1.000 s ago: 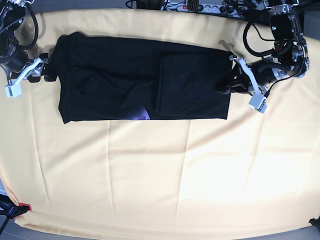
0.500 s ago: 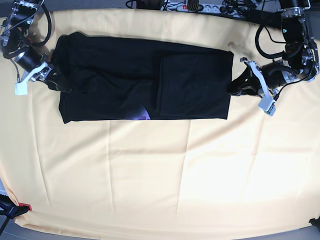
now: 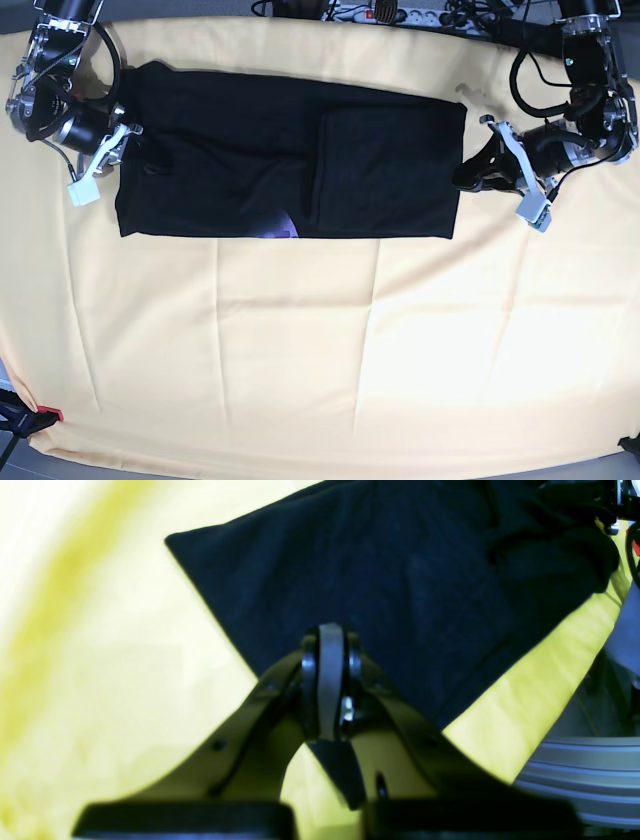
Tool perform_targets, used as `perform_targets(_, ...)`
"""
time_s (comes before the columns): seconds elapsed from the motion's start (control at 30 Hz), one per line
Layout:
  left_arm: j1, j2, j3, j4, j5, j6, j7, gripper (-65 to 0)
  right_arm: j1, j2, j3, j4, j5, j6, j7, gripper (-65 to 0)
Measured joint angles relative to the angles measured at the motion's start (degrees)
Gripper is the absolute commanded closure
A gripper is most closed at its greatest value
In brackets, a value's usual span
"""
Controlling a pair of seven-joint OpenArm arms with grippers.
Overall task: Fold the T-shirt properly
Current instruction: 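Release the strip and lift both grippers away from the shirt, then grasp the strip end with the right gripper and fold it over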
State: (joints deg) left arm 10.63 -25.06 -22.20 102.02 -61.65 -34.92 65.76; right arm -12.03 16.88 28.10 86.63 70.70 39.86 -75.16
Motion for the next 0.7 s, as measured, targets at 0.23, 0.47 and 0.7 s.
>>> perform_targets(0.23, 0.0, 0.0, 0.0, 0.0, -0.02, 0.0, -0.02, 0.0, 0.0, 3.5, 9.68, 13.55, -1.29, 0.0, -3.13, 0.0)
perform_targets(0.47, 0.0, 0.0, 0.0, 0.0, -0.02, 0.0, -0.02, 0.0, -0.17, 7.69, 10.62, 17.75, -1.27, 0.04, -3.13, 0.0)
perform_targets(0.7, 0.0, 0.0, 0.0, 0.0, -0.9, 0.0, -0.04, 0.0, -0.28, 3.13, 9.64, 21.09, 12.9, 0.09, -5.84, 0.0)
